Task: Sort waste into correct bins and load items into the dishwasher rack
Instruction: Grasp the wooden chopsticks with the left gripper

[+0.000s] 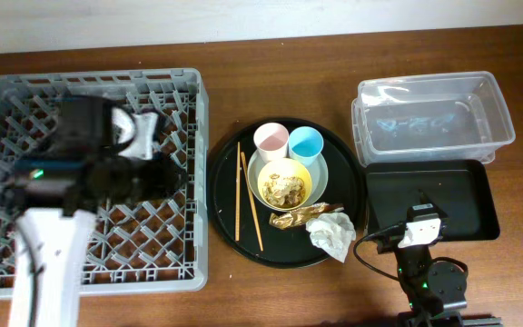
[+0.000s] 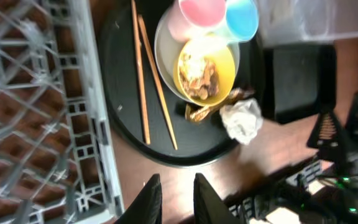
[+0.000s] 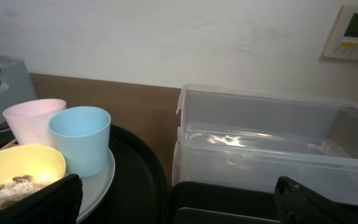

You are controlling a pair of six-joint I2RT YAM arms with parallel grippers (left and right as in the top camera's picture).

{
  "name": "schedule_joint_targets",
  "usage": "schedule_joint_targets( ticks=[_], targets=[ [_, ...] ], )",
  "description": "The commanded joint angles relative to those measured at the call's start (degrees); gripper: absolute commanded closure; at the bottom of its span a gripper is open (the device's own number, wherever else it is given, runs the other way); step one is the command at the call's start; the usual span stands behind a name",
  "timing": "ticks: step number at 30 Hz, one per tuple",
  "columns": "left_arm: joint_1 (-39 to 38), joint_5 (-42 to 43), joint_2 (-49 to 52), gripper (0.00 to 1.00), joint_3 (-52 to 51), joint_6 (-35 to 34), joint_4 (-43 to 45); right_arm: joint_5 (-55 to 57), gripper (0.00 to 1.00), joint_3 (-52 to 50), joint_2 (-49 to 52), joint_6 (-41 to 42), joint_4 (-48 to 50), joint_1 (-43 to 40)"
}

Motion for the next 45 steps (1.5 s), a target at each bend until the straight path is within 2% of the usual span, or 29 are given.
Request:
schedule_joint_targets(
  ticks=[1,3,4,9,13,19,30,32,33,34,37,45],
  targets=[
    [-7.1,-4.8,3.0,0.83,-7.7,-6.3,4.5,0.3,0.01,-0.3,-0.3,-0.1,-0.3,-0.3],
    [-13.3,-12.3,3.8,0.79,-13.4,-12.3,10.5,0.3,0.01,-0.3,-0.3,-0.2,-0.3,-0.3],
    [-15.3,-15.2,4.0,0.76,-14.7,-13.1,12.1,0.3,0.01,-0.3,-0.3,-0.2,-0.3,-0.3],
    [-26.3,-29.4,6.3,0.72,-15.6,-13.3,17.9,0.3,0.01,-0.3,-0.3,-0.2,-0.3,-0.3],
    [-31.3,-35.0,10.7,0.69,-15.6,-13.3,20.0,0.3,0.01,-0.3,-0.3,-0.2,-0.3,-0.3],
    [-31.4,-38.0,18.8,0.69,-15.6,-13.2,22.8,0.3,0.02,-0.3,-0.3,-0.2,-0.3,-0.3],
    [-31.4,-38.2,29.8,0.69,-15.6,-13.3,27.5,0.3,0.01,-0.3,-0.3,-0.2,-0.3,-0.3],
    [-31.4,-38.4,30.9,0.70,-15.6,-13.3,28.4,0.3,0.01,-0.3,-0.3,-0.2,-0.3,-0.3],
    [-31.4,-38.6,31.5,0.76,-15.6,-13.5,28.8,0.3,0.01,-0.3,-0.3,-0.2,-0.3,-0.3],
    [-31.4,-38.6,31.6,0.77,-15.6,-13.5,29.0,0.3,0.01,-0.3,-0.3,-0.2,-0.3,-0.3],
    [-31.4,-42.9,31.9,0.77,-15.6,-17.0,29.1,0.3,0.01,-0.3,-0.3,-0.2,-0.3,-0.3],
    [-31.4,-42.6,31.9,0.77,-19.8,-18.4,34.2,0.3,0.01,-0.3,-0.3,-0.2,-0.3,-0.3]
  ],
)
